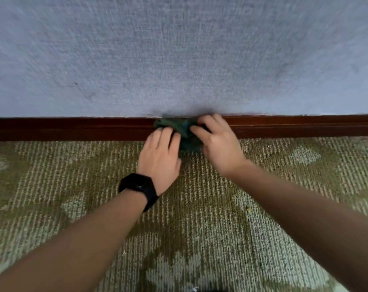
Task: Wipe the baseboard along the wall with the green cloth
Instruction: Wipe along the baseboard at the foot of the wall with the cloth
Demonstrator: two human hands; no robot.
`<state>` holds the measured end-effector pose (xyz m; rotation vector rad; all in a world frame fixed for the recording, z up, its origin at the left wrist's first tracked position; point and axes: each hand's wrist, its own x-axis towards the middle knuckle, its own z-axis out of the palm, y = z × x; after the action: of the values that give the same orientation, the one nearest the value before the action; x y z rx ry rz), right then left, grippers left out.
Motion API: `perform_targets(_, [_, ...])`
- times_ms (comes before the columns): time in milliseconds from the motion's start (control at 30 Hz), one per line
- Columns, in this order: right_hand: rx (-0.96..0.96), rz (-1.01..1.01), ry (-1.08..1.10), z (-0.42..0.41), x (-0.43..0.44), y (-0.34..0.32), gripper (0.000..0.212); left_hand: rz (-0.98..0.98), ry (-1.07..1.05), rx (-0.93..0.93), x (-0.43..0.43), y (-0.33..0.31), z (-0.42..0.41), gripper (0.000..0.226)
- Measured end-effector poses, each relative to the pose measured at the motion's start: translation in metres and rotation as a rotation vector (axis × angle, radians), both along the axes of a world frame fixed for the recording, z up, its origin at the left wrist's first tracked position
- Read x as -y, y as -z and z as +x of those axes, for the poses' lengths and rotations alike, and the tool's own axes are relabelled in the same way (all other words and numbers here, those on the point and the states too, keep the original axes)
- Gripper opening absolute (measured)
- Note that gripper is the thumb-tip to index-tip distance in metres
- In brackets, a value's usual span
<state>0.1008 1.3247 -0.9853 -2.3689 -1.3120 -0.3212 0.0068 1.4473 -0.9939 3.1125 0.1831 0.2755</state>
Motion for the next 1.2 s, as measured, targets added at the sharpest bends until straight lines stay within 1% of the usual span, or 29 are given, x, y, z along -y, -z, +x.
perform_targets(67, [-0.01, 0.008, -0.006, -0.002, -0.005, 0.001, 0.033, 0.043, 0.031, 0.013, -0.011, 0.004, -0.005, 0.052])
perform_targets(133, [0.018, -0.029, -0.028, 0.002, 0.001, 0.002, 0.036, 0.024, 0.056, 0.024, -0.01, 0.004, 0.001, 0.043])
perform_targets(200, [0.055, -0.07, -0.048, 0.01, 0.013, 0.002, 0.037, -0.007, 0.084, 0.028, 0.0, 0.001, 0.009, 0.039])
perform_targets(367, [0.112, -0.114, 0.038, 0.034, 0.075, 0.005, 0.039, -0.062, 0.199, 0.034, 0.044, -0.002, 0.039, 0.046])
perform_targets(467, [0.087, -0.074, 0.162, 0.043, 0.101, 0.004, 0.038, -0.093, 0.214, 0.021, 0.076, -0.004, 0.057, 0.049])
perform_targets(533, [0.044, -0.027, 0.257, 0.04, 0.1, 0.004, 0.039, -0.096, 0.194, 0.022, 0.087, -0.003, 0.062, 0.052])
perform_targets(633, [-0.012, 0.047, 0.347, 0.032, 0.087, 0.003, 0.044, -0.031, 0.22, 0.031, 0.081, 0.0, 0.055, 0.06])
perform_targets(700, [0.004, 0.092, 0.331, 0.028, 0.075, 0.0, 0.043, 0.011, 0.233, 0.035, 0.068, 0.003, 0.049, 0.063])
perform_targets(800, [0.01, 0.166, 0.287, 0.023, 0.055, -0.005, 0.034, 0.023, 0.196, 0.032, 0.051, 0.004, 0.043, 0.062])
perform_targets(933, [0.051, 0.09, 0.239, 0.036, 0.081, -0.004, 0.042, 0.029, 0.243, 0.062, 0.065, 0.005, 0.053, 0.059])
perform_targets(1033, [0.067, 0.091, 0.329, 0.051, 0.112, -0.004, 0.04, -0.031, 0.306, 0.069, 0.1, 0.002, 0.071, 0.055])
perform_targets(1100, [0.067, 0.098, 0.37, 0.053, 0.115, -0.002, 0.036, -0.051, 0.314, 0.074, 0.113, 0.001, 0.079, 0.051])
perform_targets(1200, [0.065, 0.139, 0.436, 0.048, 0.105, 0.0, 0.029, 0.008, 0.357, 0.091, 0.107, 0.004, 0.078, 0.052])
